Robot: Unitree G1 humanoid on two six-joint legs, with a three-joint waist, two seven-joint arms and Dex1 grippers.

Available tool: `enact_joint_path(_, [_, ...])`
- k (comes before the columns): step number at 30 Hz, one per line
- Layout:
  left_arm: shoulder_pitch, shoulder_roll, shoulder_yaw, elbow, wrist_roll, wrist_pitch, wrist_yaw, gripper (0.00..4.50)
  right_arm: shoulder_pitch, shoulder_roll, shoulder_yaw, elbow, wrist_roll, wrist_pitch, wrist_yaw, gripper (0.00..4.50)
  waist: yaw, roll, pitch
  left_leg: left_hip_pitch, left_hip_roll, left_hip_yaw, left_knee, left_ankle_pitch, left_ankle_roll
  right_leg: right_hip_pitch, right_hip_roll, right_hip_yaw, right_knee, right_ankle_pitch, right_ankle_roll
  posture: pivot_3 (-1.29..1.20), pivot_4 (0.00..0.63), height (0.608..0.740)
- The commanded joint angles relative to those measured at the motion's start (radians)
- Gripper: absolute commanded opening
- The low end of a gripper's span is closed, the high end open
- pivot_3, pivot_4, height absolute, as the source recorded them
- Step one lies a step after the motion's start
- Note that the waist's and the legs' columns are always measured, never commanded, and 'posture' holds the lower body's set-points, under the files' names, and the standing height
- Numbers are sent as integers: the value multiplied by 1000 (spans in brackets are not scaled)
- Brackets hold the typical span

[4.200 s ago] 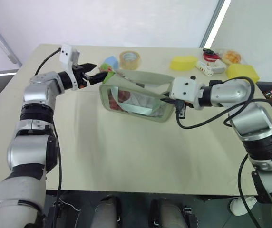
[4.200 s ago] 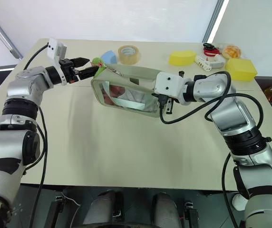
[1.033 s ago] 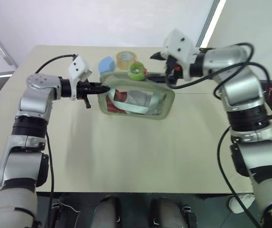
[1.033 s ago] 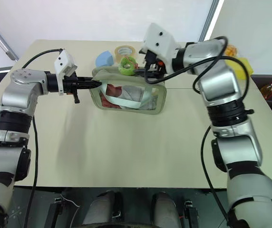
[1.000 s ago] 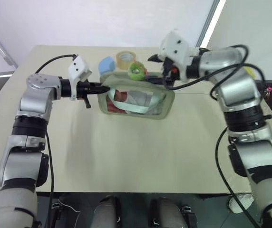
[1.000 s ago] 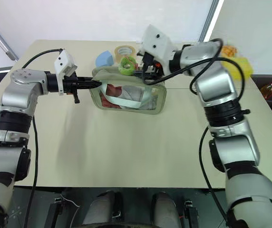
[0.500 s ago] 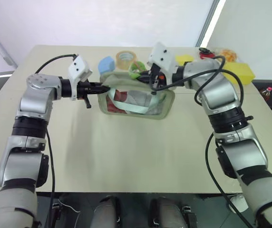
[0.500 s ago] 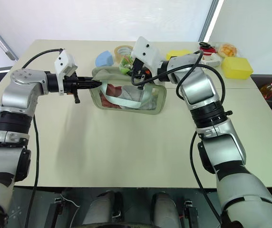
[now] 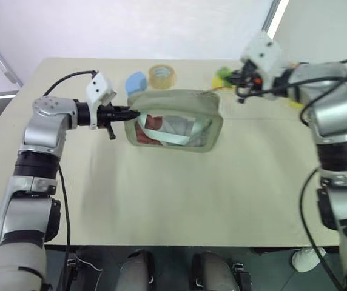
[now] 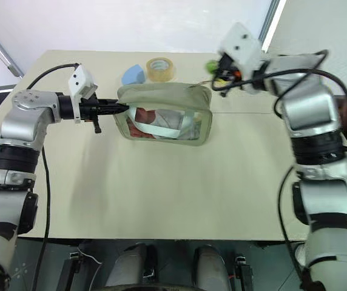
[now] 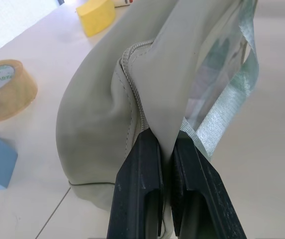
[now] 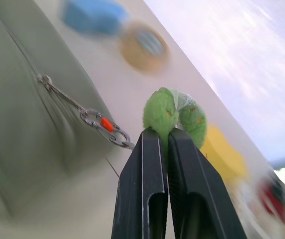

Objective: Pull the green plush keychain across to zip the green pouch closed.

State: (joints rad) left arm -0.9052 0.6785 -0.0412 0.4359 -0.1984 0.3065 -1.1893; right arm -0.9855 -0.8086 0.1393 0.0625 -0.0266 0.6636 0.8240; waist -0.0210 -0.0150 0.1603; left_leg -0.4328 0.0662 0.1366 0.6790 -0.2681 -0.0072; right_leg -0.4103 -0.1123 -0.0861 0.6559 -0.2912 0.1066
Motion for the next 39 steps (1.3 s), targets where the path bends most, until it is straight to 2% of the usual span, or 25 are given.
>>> enact_joint_path(1, [25, 19, 25, -42, -12, 29, 18, 0, 27, -41, -38, -55, -68, -13, -84, 18, -1, 0, 0, 1, 0, 1, 0, 0, 0, 0, 0, 0, 0, 0, 0, 0, 150, 740])
enact_joint_path(6, [45, 15, 29, -79, -27, 60, 44, 0, 148, -22, -33, -48, -125, -38, -195, 18, 9, 0, 0, 1, 0, 1, 0, 0, 0, 1, 0, 0, 0, 0, 0, 0, 150, 740])
enact_joint_path(10, [54, 11, 26, -99, -38, 77, 60, 0, 272, 115, 1, -52, -103, -29, -263, 18, 7, 0, 0, 1, 0, 0, 0, 0, 0, 2, 0, 0, -1, 0, 0, 0, 150, 740])
enact_joint_path(16, [60, 12, 27, -114, -42, 88, 68, 0, 352, 264, 39, 32, -99, -96, -314, 18, 5, 0, 0, 2, 0, 1, 0, 0, 0, 2, 0, 0, -1, 0, 0, 0, 150, 740])
enact_joint_path(22, [64, 10, 24, -126, -46, 93, 74, 0, 334, 266, 71, 139, -136, -206, -317, 18, 4, 0, 0, 2, 0, 0, 0, 0, 0, 2, 0, 0, -1, 0, 0, 0, 150, 740])
enact_joint_path(27, [61, 27, 27, -118, -43, 91, 80, 0, 307, 210, -25, 67, -53, -171, -230, 18, 5, 0, 0, 2, 0, 0, 0, 0, 0, 2, 0, 0, -1, 0, 0, 0, 150, 740])
enact_joint_path(30, [52, 66, 87, -121, -107, 171, 56, 1105, 314, 114, -164, -138, 152, 54, -56, 1022, 7, 1, 0, 2, 0, 0, -1, 0, 0, 2, 0, 0, -1, 0, 0, 0, 150, 740])
enact_joint_path(32, [66, 94, 124, -144, -145, 228, 56, 2024, 318, 71, -234, -260, 279, 208, 11, 1918, 5, 1, 1, 1, 0, 0, -1, 0, 0, 1, 0, 0, -1, 0, 0, 0, 150, 740])
enact_joint_path(36, [139, 166, 210, -232, -229, 350, 55, 4199, 296, 39, -317, -446, 448, 432, 22, 4131, 4, 1, 0, 2, 1, -1, -1, 0, 0, 2, 1, 0, -1, 0, 0, 0, 150, 740])
enact_joint_path(37, [150, 176, 228, -248, -245, 374, 62, 4486, 292, 37, -326, -472, 471, 463, 15, 4469, 6, 1, 0, 3, 1, -2, -1, 0, 0, 3, 1, 0, -1, 0, 0, 0, 150, 740])
enact_joint_path(39, [172, 202, 270, -285, -275, 435, 90, 4486, 278, 44, -336, -525, 512, 519, -13, 4469, 10, 1, 1, 3, 1, -2, -1, 0, 0, 3, 1, 0, -2, 0, 0, 0, 150, 740])
